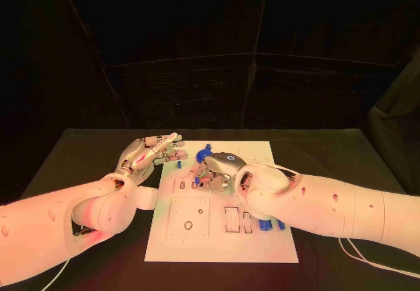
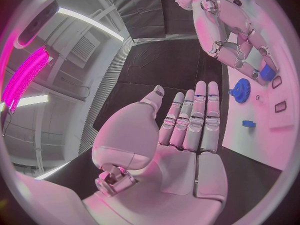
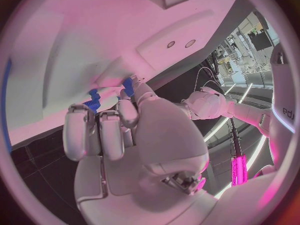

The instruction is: Assemble the parts on the task board

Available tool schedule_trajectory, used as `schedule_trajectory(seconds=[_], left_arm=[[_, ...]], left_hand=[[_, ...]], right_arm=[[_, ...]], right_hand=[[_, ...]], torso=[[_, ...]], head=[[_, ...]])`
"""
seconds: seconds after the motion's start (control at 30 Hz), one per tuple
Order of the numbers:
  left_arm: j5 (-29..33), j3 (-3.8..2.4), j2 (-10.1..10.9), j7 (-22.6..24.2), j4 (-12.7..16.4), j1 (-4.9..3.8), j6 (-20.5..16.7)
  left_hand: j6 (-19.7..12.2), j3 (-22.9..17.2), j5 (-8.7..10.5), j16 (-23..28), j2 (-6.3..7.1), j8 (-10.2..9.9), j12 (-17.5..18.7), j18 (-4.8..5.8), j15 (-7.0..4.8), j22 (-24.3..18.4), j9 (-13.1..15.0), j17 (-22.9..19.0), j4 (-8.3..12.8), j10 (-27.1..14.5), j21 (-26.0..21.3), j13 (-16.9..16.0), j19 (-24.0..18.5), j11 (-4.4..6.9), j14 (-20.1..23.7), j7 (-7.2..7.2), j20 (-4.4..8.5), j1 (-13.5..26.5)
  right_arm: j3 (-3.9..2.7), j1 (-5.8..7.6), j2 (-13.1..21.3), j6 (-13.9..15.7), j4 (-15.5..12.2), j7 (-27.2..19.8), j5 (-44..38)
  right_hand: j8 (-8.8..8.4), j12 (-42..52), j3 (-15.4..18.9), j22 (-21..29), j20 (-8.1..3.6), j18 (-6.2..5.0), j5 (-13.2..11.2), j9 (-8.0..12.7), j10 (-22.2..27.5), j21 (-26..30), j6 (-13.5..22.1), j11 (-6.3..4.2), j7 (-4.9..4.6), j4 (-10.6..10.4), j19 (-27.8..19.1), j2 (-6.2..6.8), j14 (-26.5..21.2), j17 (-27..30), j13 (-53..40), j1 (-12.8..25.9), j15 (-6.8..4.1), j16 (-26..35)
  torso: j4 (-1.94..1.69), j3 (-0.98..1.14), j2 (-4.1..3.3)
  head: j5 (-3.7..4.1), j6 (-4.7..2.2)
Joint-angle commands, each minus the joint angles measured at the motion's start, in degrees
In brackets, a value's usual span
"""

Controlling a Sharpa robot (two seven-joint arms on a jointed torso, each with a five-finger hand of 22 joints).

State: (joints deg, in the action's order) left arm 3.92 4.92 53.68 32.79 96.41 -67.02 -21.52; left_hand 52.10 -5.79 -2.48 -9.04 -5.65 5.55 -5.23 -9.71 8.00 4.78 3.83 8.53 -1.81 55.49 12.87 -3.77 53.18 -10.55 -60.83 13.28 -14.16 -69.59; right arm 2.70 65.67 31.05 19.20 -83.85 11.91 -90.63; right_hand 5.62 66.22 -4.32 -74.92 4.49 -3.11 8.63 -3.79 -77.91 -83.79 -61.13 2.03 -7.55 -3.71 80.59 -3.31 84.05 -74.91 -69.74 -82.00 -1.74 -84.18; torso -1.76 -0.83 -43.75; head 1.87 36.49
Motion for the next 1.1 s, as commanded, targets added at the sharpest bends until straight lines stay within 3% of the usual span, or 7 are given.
schedule_trajectory(seconds=[0.03, 0.83, 1.1], left_arm=[[0.07, -0.05, -0.04, 0.14, 0.02, -0.09, 0.87], [0.07, -0.05, 0.03, -0.14, -0.13, -0.09, 1.05], [0.07, -0.05, 0.06, -0.21, -0.16, -0.08, 1.05]], left_hand=[[0.44, 0.0, -0.25, 0.35, -0.33, -0.25, 0.17, -0.78, -0.04, -0.1, -0.02, 0.08, 0.35, 0.45, -0.36, 0.03, 0.29, -0.11, -0.25, 0.19, -0.05, -0.28], [0.45, -0.03, -0.25, 0.42, -0.33, -0.3, 0.21, -0.77, -0.04, -0.14, -0.03, 0.1, 0.39, 0.47, -0.42, 0.04, 0.31, -0.1, -0.26, 0.17, -0.05, -0.22], [0.45, -0.03, -0.25, 0.42, -0.33, -0.3, 0.21, -0.77, -0.04, -0.14, -0.03, 0.1, 0.39, 0.47, -0.42, 0.04, 0.31, -0.1, -0.26, 0.17, -0.05, -0.22]], right_arm=[[0.06, 0.01, 0.01, -2.49, -0.14, 0.65, -1.55], [0.08, -0.05, 0.96, -4.43, -1.34, 2.29, -3.48], [0.08, -0.06, 0.83, -3.76, -1.33, 2.93, -3.78]], right_hand=[[-0.12, -0.21, -0.33, -1.98, 0.02, 0.07, -0.36, -0.14, 0.1, -0.08, -0.87, -0.08, 0.7, 0.03, -0.15, -0.13, 3.93, -5.51, 0.04, 0.52, -0.23, 0.03], [-0.28, -0.6, -0.74, -1.75, 0.09, 0.01, -0.09, -0.16, 0.33, 0.07, -0.96, -0.04, 0.65, 0.14, -0.37, 1.39, 3.88, -5.3, 0.24, 1.52, -0.18, 0.19], [-1.28, -2.25, -0.77, -1.43, 0.32, -0.05, 0.38, 0.03, 1.29, 0.27, 0.58, 0.42, 0.08, -0.36, -0.64, 3.29, 3.77, -4.88, 1.46, 3.25, 0.15, 0.51]], torso=[[0.0, -0.02, 0.04], [-0.05, -0.05, 0.04], [-0.04, -0.06, 0.02]], head=[[-0.03, 0.09], [0.02, 0.46], [0.08, 0.48]])
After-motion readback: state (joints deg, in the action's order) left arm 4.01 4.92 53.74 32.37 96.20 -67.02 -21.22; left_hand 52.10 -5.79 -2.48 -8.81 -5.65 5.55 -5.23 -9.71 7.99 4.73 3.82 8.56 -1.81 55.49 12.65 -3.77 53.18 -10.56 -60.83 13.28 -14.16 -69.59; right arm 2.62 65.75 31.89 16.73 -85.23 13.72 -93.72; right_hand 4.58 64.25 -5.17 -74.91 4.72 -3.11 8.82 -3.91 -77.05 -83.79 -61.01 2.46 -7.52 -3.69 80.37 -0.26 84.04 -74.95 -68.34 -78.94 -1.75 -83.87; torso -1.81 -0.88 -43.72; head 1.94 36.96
